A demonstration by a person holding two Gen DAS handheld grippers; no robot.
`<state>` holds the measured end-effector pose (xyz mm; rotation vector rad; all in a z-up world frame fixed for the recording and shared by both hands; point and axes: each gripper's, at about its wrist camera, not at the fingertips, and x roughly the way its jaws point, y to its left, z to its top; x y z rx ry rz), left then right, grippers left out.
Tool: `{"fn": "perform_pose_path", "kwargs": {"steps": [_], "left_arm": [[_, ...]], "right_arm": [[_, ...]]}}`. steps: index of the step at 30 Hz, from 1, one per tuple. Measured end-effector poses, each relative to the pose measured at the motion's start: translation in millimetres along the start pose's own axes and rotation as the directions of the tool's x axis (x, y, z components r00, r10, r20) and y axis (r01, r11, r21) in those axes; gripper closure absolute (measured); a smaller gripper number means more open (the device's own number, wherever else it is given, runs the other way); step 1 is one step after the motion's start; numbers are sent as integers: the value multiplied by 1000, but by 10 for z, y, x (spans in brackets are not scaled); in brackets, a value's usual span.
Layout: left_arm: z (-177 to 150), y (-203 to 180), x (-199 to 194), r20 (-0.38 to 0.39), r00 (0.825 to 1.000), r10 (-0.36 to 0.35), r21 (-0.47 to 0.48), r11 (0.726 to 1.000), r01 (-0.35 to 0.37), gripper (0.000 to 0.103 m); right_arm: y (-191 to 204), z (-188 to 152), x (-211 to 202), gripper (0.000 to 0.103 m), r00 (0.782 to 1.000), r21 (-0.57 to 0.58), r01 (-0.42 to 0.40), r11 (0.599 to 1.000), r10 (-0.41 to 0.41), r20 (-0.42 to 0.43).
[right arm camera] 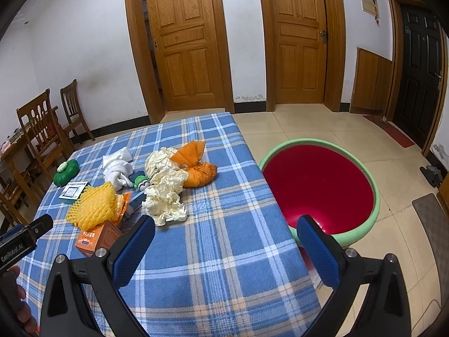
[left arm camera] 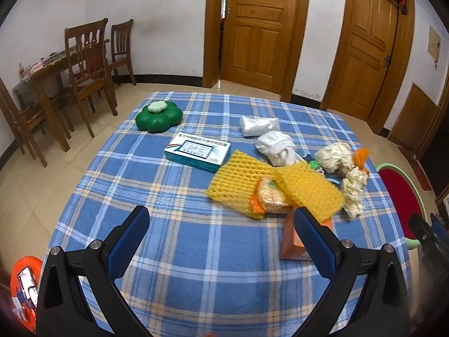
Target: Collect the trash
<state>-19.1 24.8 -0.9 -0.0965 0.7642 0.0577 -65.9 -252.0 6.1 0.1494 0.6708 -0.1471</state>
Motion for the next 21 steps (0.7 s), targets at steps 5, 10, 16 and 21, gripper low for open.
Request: {"fn": "perform_pose_path", "kwargs": {"steps": [5,10,16,21], "left_arm": [[159,108,155,-20,1000,24,-31,999,-25,2],[315,210,303,-35,998,43,-47,998,-45,2],[507,309,587,-82,995,52,-75,995,-58,2],[631,347,836,-121,992,40,-99,994,-52,2]], "right_arm": [[-12,55,49,0,1000,-6,3,1000,-3,-1],[-22,110,133,0,1000,-7,9,1000,-9,-17],[-64,165,256,0,999,7,20,1000,-20,-35],[-110,196,359,0,998,15,29,999,-28,-53]]}}
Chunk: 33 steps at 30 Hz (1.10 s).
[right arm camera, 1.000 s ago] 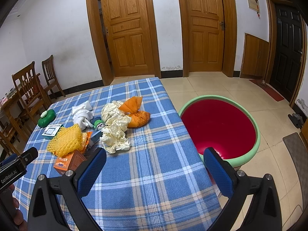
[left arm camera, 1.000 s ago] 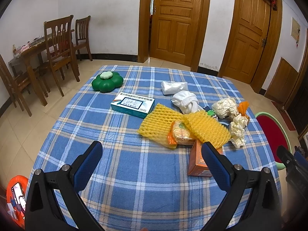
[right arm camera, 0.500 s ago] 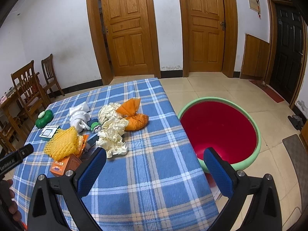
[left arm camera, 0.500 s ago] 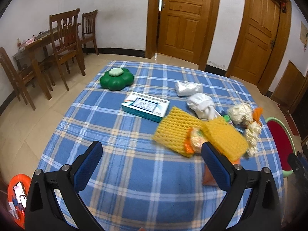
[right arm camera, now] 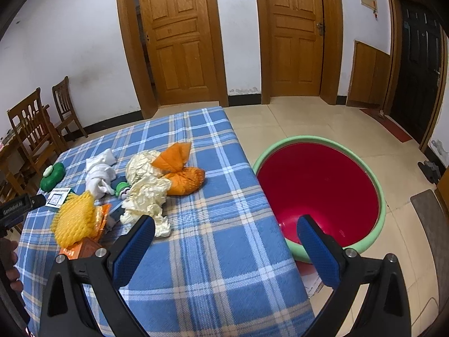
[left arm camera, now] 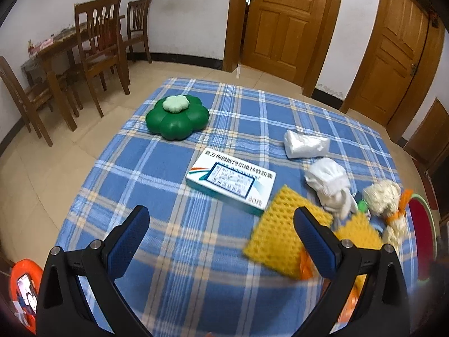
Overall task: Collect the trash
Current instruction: 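Grasp the white medicine box with the left tool while the right tool grasps crumpled cream paper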
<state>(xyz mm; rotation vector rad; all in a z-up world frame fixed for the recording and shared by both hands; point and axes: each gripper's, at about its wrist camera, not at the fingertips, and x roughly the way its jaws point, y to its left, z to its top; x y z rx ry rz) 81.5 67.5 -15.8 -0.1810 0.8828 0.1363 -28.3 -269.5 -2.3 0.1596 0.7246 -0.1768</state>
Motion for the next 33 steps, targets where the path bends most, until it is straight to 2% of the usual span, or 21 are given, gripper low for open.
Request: {"fn": "perform_pose_path", "kwargs": {"steps": [9,22,24,28,33], "left_arm": [[260,-41,444,-84,996,-15,-80,997,8,2],[402,-105,947,-174,984,32,-151,987,-58,2],[388,-125,956,-166,984,61,-123,989,-82,2],[332,-101,909,-149,987,53,-102,992,-69,4],[255,-35,790,-142,989,33,-85,995,-46,15]], "right_arm": [[-103,79,175,0,1000,22,19,1000,-18,-26],[-232,131,404,0,999,36,14,999,-12,-51],[-231,138,433,0,999,31,5,999,-4,-52],[-228,151,493,0,998,28,-14,1000,15,-56],[-228,136,583,0,996,28,-41,999,43,-77]]}}
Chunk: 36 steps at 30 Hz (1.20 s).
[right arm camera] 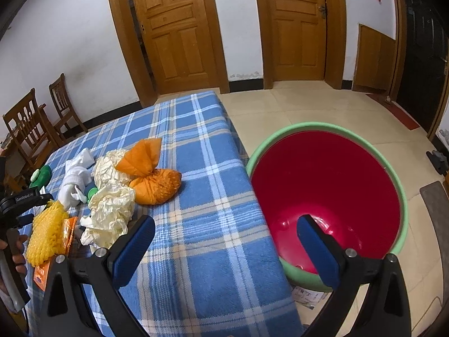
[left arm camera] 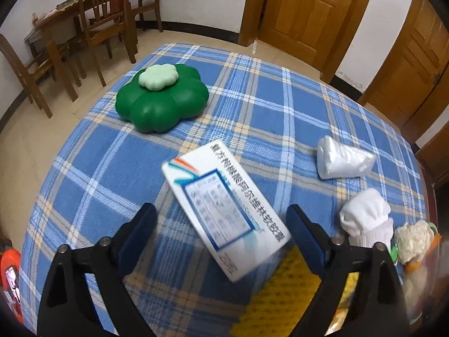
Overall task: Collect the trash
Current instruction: 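Grasp the white medicine box with the left tool while the right tool grasps crumpled cream paper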
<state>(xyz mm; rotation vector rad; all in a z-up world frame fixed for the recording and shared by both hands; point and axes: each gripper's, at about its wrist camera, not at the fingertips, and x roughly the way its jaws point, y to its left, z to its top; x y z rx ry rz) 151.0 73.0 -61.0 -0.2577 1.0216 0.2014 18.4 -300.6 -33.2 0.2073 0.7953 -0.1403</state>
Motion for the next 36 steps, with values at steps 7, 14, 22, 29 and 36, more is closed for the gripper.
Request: {"fn": "perform_pose_path", "kwargs": {"steps": [7,14,22,29,36], "left_arm": [[-108,162,-94,-12,1000,4,25,1000,-4,22],[-25,185,-71,-10,1000,-27,59,998,27,22],[22,132,-26,49,999,-5,146,989,-2,52],[-71,274,-124,63,991,-119,153,982,108,52],[-120,445,-239,78,967,-241,148,962,228,52]], "right_arm": [[29,0,66,0,1000,-15,-16,1000,16,-24],[129,-11,51,0,1000,-23,2,1000,-2,-20],[370,12,-1,0,999,-46,50,998,-51,-19],[743,19,-34,7,1000,-53,13,999,-14,-27],[1058,30,107,18,997,-60,-2,998,-3,-78]]}}
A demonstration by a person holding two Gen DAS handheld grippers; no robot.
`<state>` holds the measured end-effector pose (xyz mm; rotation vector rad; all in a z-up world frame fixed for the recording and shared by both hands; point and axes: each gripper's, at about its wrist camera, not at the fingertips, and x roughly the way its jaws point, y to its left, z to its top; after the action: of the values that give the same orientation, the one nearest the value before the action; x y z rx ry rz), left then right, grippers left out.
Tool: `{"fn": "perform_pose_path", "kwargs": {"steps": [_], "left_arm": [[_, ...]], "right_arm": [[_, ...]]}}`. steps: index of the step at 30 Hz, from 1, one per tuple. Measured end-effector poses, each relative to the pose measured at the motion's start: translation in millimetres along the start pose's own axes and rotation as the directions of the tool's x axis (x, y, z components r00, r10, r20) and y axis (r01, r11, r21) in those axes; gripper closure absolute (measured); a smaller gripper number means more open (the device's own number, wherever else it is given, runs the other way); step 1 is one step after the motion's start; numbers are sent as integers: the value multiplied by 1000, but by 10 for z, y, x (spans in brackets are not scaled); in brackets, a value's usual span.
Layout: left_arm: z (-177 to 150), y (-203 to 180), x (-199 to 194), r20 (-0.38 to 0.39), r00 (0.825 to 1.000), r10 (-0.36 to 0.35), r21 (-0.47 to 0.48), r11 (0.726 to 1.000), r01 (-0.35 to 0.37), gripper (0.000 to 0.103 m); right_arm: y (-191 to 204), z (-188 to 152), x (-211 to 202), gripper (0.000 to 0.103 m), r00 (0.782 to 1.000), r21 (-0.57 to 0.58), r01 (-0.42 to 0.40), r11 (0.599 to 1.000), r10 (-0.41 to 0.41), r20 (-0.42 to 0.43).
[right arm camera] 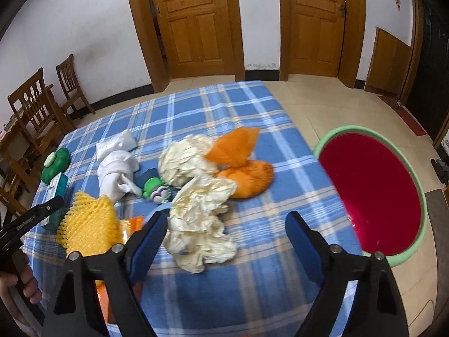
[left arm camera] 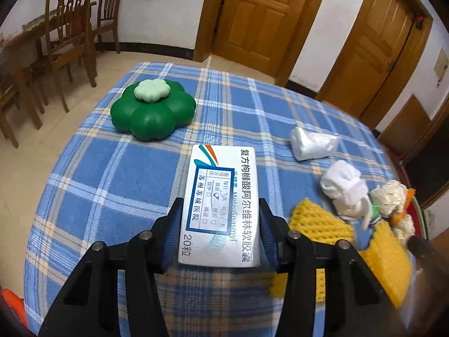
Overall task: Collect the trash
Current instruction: 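Grasp the white medicine box with the left tool while the right tool grasps crumpled cream paper, then carry the paper over the red bucket and open the right tool while the left tool drops the box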
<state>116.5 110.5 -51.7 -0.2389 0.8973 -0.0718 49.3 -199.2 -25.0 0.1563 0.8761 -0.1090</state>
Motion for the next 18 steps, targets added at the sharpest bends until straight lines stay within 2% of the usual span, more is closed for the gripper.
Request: {"fn": "perform_pose_path", "kwargs": {"steps": [3,5,10,18], "left_arm": [[-15,25,-67,23,999,-34,11,999,33,52],[-16,21,-79,30,998,-53,14,999,53,52],[-12,16,-57,28,994,-105,24,994,104,52],[-39,-106,-59,34,991,-132,50,990,130,52]], "right_arm": [[105,1,69,28,1000,-12,6,1000,-6,-24],[158,3,123,40,999,-9,-4,1000,4,-45],[199,-31,192,58,996,-1,-23,1000,23,-85],[194,-71,55,75,997,-15,-41,999,40,-60]]}}
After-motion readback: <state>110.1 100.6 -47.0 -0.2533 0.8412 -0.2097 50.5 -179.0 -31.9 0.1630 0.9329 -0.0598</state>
